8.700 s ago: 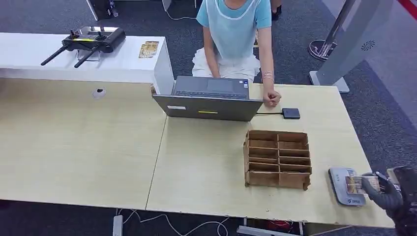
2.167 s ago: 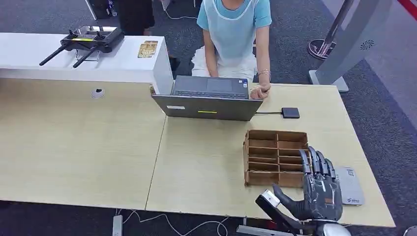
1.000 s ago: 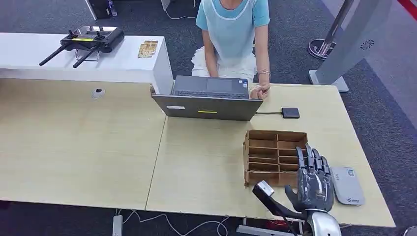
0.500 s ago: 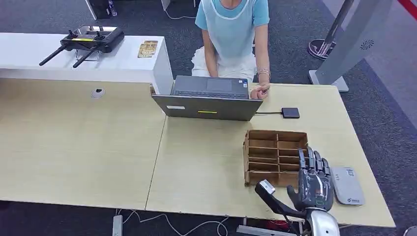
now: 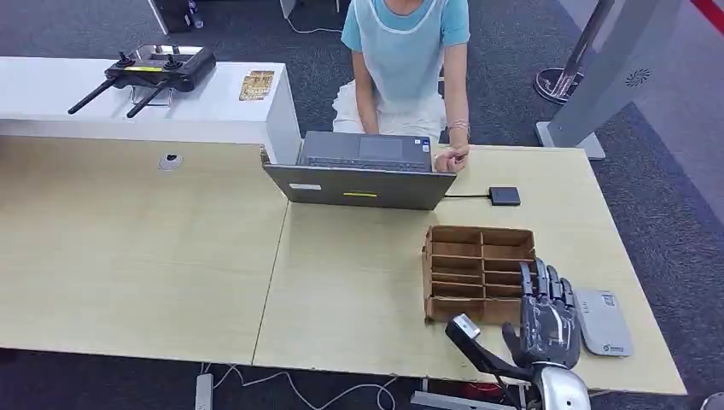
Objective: Pass the card to the sensor for recognition and then transmit it.
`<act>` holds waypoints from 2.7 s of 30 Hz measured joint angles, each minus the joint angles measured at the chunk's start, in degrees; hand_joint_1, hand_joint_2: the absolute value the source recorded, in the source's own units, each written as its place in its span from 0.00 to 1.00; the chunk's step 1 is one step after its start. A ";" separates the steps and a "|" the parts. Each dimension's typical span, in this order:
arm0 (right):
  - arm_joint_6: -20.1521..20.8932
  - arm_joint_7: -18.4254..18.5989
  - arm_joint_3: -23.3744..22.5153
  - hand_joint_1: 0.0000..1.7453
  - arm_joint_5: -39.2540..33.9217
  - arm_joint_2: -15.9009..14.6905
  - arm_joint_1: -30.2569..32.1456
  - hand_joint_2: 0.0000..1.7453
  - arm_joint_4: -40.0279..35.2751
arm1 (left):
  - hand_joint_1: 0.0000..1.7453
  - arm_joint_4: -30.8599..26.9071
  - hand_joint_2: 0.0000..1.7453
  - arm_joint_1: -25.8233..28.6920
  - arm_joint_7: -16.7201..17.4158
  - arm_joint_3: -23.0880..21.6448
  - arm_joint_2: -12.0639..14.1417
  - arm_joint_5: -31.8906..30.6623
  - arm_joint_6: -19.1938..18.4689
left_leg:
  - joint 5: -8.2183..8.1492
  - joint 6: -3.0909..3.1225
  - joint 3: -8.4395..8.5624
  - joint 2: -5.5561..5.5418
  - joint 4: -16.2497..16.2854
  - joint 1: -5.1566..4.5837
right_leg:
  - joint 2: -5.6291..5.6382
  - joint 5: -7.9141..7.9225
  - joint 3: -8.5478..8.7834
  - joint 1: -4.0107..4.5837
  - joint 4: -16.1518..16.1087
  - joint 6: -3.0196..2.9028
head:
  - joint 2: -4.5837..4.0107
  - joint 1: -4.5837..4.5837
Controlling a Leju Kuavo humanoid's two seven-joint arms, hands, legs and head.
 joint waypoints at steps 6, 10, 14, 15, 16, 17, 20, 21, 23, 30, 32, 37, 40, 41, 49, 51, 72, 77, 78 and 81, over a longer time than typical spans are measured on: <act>-0.18 -0.17 -0.55 0.15 0.00 0.00 0.00 1.00 0.09 | 0.00 0.00 0.00 0.00 0.00 0.00 0.00 -0.15 0.00 | 0.00 0.00 0.00 0.00 0.00 0.00 | 0.00 0.00 0.00 0.00 0.00 0.00 | 0.00 0.00; -0.22 -0.13 -0.66 0.22 0.00 0.00 0.00 1.00 0.09 | 0.00 0.00 0.00 0.00 0.00 0.00 0.00 -0.35 0.00 | 0.00 0.00 0.00 0.00 0.00 0.00 | 0.00 0.00 0.00 0.00 0.00 0.00 | 0.02 0.00; -0.15 0.00 -0.66 0.23 0.00 0.00 0.00 1.00 0.09 | 0.00 0.00 0.00 0.00 0.02 0.00 0.00 -0.46 -0.02 | 0.00 0.00 0.00 0.00 0.00 0.00 | 0.00 0.00 0.00 0.00 0.00 0.00 | 0.00 0.00; -0.11 0.00 -0.66 0.22 0.00 0.00 -0.01 1.00 0.09 | 0.00 0.00 0.00 0.00 0.02 0.00 0.00 -0.48 -0.04 | 0.00 0.00 0.00 0.00 0.00 0.00 | 0.00 0.00 0.00 0.00 0.00 0.00 | 0.02 0.00; -0.09 0.02 -0.66 0.22 0.00 0.00 -0.01 1.00 0.09 | 0.00 0.00 0.00 0.00 0.02 0.00 0.00 -0.48 -0.04 | 0.00 0.00 0.00 0.00 0.00 0.00 | 0.00 0.00 0.00 0.00 0.00 0.00 | 0.00 0.00; -0.09 0.04 -0.66 0.23 0.00 0.00 -0.01 1.00 0.09 | 0.00 0.00 0.00 0.00 0.02 0.00 0.00 -0.48 -0.07 | 0.00 0.00 0.00 0.00 0.00 0.00 | 0.00 0.00 0.00 0.00 0.00 0.00 | 0.02 0.00; -0.07 0.04 -0.66 0.23 0.00 0.00 -0.01 1.00 0.09 | 0.00 0.00 0.00 0.00 0.02 0.00 0.00 -0.48 -0.07 | 0.00 0.00 0.00 0.00 0.00 0.00 | 0.00 0.00 0.00 0.00 0.00 0.00 | 0.02 0.00; -0.02 0.04 -0.66 0.20 0.00 0.00 -0.01 1.00 0.09 | 0.00 0.00 0.00 0.00 0.02 -0.02 0.00 -0.50 -0.07 | 0.00 0.00 0.00 0.00 0.00 0.00 | 0.00 0.00 0.00 0.00 0.00 0.00 | 0.02 0.00; 0.15 -0.02 -0.65 0.15 0.00 0.00 -0.05 1.00 0.26 | 0.00 0.00 0.00 0.00 0.02 -0.02 0.00 -0.55 -0.07 | 0.00 0.00 -0.01 0.00 0.00 0.00 | 0.00 0.00 0.00 0.00 0.00 0.00 | 0.02 0.00; 0.17 -0.11 -0.20 0.18 0.02 0.00 -0.59 1.00 1.22 | 0.00 0.00 0.00 0.00 0.02 -0.02 0.00 -0.59 -0.07 | 0.00 0.00 0.00 0.00 0.00 0.00 | 0.00 0.00 0.00 0.00 0.00 0.00 | 0.02 0.00; 0.18 -0.18 -0.02 0.21 0.02 0.00 -0.70 1.00 1.48 | 0.00 0.00 0.00 0.00 0.02 -0.02 0.00 -0.61 -0.07 | 0.00 0.00 0.00 0.00 0.00 0.00 | 0.00 0.00 0.00 0.00 0.00 0.00 | 0.00 0.00; 0.20 -0.26 0.65 0.27 0.02 0.00 -1.00 1.00 2.01 | 0.00 0.00 0.00 0.00 0.02 -0.02 -0.02 -0.61 -0.09 | 0.00 0.00 -0.01 0.00 0.00 0.00 | 0.00 0.00 0.00 0.00 0.00 0.00 | 0.00 0.00; 0.20 -0.17 0.94 0.30 0.02 0.00 -1.23 1.00 2.36 | 0.00 0.00 0.00 -0.01 0.02 -0.02 -0.02 -0.61 -0.09 | 0.00 0.00 -0.01 0.00 0.00 0.00 | 0.00 0.00 0.00 0.00 0.00 0.00 | 0.02 0.00; 0.20 -0.17 1.07 0.33 0.02 0.00 -1.29 1.00 2.45 | 0.00 0.00 0.00 -0.01 0.02 -0.02 -0.02 -0.61 -0.09 | 0.00 0.00 0.00 0.00 0.00 0.00 | 0.00 0.00 0.00 0.00 0.00 0.00 | 0.00 0.00; 0.17 0.68 1.73 0.75 0.02 0.00 -1.61 1.00 2.84 | 0.00 0.00 0.00 0.00 0.06 -0.02 0.00 -0.59 -0.09 | 0.00 0.00 0.00 0.00 0.00 0.00 | 0.00 0.00 0.00 0.00 0.00 0.00 | 0.02 0.00; 0.17 0.90 1.79 0.75 0.02 0.00 -1.69 1.00 2.91 | 0.00 0.00 0.00 -0.01 0.09 -0.02 0.00 -0.61 -0.09 | 0.00 0.00 0.00 0.00 0.00 0.00 | 0.00 0.00 0.00 0.00 0.00 0.00 | 0.00 0.00; -2.36 4.37 3.30 0.88 0.02 -2.10 -2.57 1.00 2.58 | 0.00 0.00 0.00 0.00 0.09 -0.02 -0.02 -0.59 -0.09 | 0.00 0.00 0.00 0.00 0.00 0.00 | 0.00 0.00 0.00 0.00 0.00 0.00 | 0.00 0.00; -3.58 -4.60 1.05 0.90 -2.33 -0.33 -2.42 1.00 1.10 | 0.00 0.00 0.00 0.00 0.00 -0.02 0.00 -0.46 -0.11 | 0.00 0.00 0.00 0.00 0.00 0.00 | 0.00 0.00 0.00 0.00 0.01 0.00 | 0.02 0.00; -3.54 -7.63 -0.06 0.90 -4.01 0.45 -2.34 1.00 0.51 | 0.00 0.00 0.00 0.00 0.00 -0.02 -0.02 -0.39 -0.11 | 0.00 0.00 0.00 0.00 0.00 0.00 | 0.00 0.00 -0.01 0.00 0.01 0.00 | 0.00 0.00; -3.35 -11.98 -2.73 0.93 -7.10 2.45 -2.21 1.00 -1.00 | 0.00 0.00 0.00 0.01 0.00 -0.02 -0.02 -0.28 -0.15 | 0.00 0.00 0.01 0.00 0.00 0.00 | 0.00 0.00 0.00 0.00 0.01 0.00 | 0.02 -0.02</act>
